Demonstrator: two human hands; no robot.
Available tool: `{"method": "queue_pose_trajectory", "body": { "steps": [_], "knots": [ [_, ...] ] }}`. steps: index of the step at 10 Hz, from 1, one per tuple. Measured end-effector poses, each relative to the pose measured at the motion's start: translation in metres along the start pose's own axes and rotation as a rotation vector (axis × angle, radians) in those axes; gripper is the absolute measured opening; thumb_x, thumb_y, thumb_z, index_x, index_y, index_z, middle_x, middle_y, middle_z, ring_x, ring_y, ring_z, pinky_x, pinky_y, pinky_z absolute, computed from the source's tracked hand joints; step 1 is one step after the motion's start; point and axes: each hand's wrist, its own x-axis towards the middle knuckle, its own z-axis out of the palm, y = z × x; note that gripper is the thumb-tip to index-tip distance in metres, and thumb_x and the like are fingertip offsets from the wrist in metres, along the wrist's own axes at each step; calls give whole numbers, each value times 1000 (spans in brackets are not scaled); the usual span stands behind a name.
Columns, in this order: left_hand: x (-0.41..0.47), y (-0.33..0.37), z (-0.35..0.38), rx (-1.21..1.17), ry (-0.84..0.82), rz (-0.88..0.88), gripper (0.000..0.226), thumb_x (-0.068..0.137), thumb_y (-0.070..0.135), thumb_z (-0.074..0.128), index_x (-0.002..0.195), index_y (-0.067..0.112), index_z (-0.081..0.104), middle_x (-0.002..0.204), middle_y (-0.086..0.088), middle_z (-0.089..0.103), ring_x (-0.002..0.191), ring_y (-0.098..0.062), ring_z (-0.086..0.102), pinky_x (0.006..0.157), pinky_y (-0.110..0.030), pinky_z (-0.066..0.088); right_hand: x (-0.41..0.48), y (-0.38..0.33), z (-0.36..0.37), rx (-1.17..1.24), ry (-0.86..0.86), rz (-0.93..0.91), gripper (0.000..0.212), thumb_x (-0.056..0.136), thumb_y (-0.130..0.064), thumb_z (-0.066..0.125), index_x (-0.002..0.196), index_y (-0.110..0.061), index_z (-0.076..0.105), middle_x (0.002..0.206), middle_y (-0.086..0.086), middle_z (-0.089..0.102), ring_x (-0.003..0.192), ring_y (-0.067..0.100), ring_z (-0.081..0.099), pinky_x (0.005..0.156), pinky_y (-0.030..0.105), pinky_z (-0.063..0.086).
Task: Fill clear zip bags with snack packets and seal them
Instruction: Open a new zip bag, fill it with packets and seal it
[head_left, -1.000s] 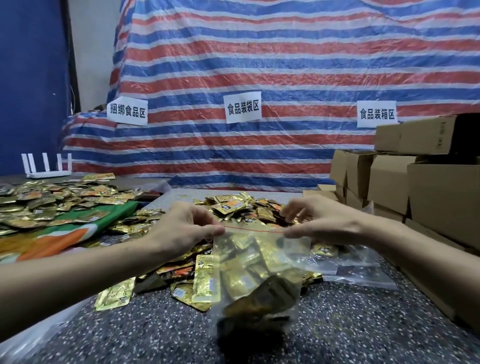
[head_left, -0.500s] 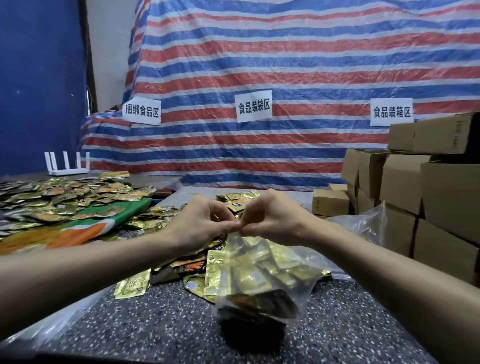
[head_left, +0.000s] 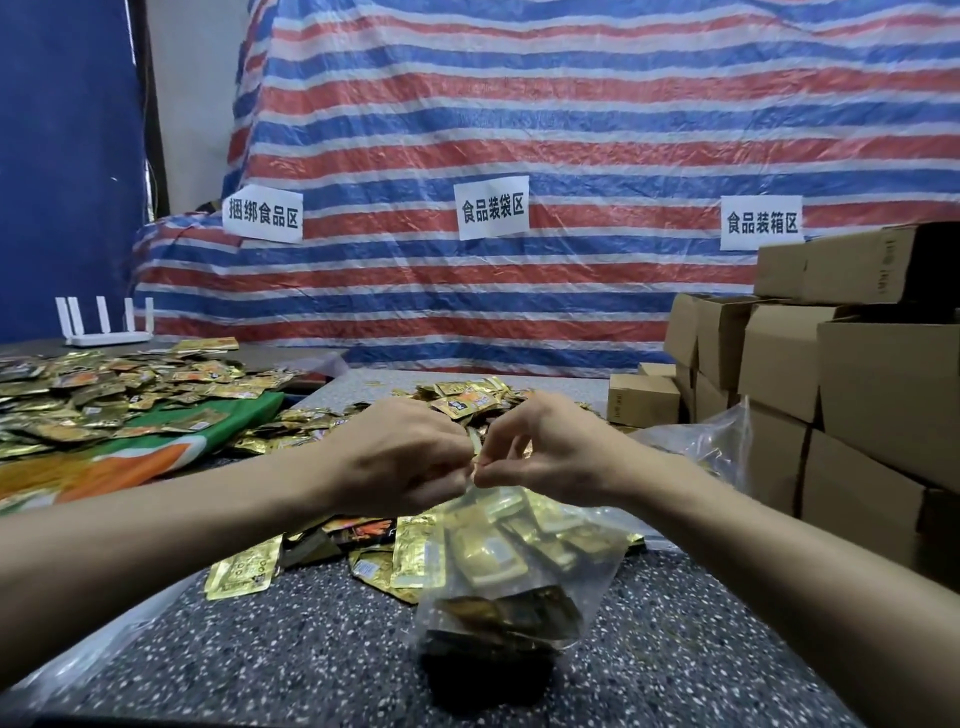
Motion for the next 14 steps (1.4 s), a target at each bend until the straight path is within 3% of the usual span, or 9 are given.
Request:
{"method": "queue_pose_trajectory", "body": {
  "steps": [1, 3, 4, 5, 7, 8, 10, 12, 14],
  "knots": [
    [5, 2, 1, 106, -19, 130, 23, 95, 24, 52, 73, 18, 53, 64, 3, 56, 55, -18, 53, 58, -26, 45, -10, 8, 3, 23, 12, 0, 12, 85, -36, 76, 85, -24, 77, 79, -1, 73, 75, 17, 66, 72, 48, 56],
    [12, 4, 3, 153, -64, 112, 19, 88, 13, 70, 70, 11, 62, 66, -5, 62, 58, -26, 59, 60, -34, 53, -22, 20, -3, -1, -13, 55, 11, 85, -34, 76, 85, -23, 76, 82, 0, 73, 77, 18, 67, 74, 47, 57],
    [14, 2, 5, 132, -153, 23, 19, 97, 21, 60, 84, 11, 69, 82, -8, 67, 77, -30, 62, 76, -43, 53, -28, 25, -12, -35, -56, 59, 7, 87, -30, 74, 86, -23, 75, 84, -5, 73, 77, 11, 66, 73, 38, 58],
    [10, 3, 8, 133, -233, -88, 28, 103, 34, 44, 97, 18, 66, 95, -2, 65, 90, -23, 58, 88, -40, 45, -39, 35, -19, -34, -67, 69, 9, 88, -27, 73, 90, -19, 76, 84, -6, 72, 76, 6, 64, 71, 29, 57],
    [6, 2, 3, 0, 2, 79, 24, 88, 9, 69, 67, 12, 57, 59, -2, 53, 50, -23, 50, 47, -36, 47, -51, 45, -25, -63, -70, 96, 9, 89, -26, 72, 92, -18, 76, 85, -7, 71, 77, 6, 63, 70, 27, 55],
    [1, -1, 1, 1, 26, 75, 29, 95, 18, 53, 67, 12, 53, 60, 2, 47, 50, -16, 41, 45, -32, 40, -60, 51, -31, -49, -81, 101, 5, 89, -24, 71, 91, -22, 75, 86, -10, 71, 79, 3, 63, 72, 25, 55],
    [-1, 1, 4, 2, 33, 82, 28, 93, 19, 51, 65, 15, 51, 60, 9, 39, 51, -8, 31, 48, -23, 29, -72, 59, -27, -77, -98, 93, 16, 91, -24, 67, 85, -38, 64, 87, -10, 67, 86, 1, 62, 79, 28, 56],
    [0, -1, 4, -19, 28, 57, 29, 96, 23, 48, 67, 15, 50, 63, 9, 40, 53, -10, 34, 45, -30, 36, -84, 68, -30, -132, -35, 84, 9, 91, -17, 67, 91, -26, 68, 86, -13, 65, 87, 1, 60, 81, 22, 53],
    [6, -2, 8, 10, 11, 36, 25, 95, 23, 50, 71, 22, 46, 67, 15, 33, 57, -5, 29, 51, -23, 27, -91, 79, -28, -129, 15, 121, 3, 90, -18, 70, 92, -20, 71, 88, -6, 68, 87, 4, 62, 83, 28, 54]
  ]
}}
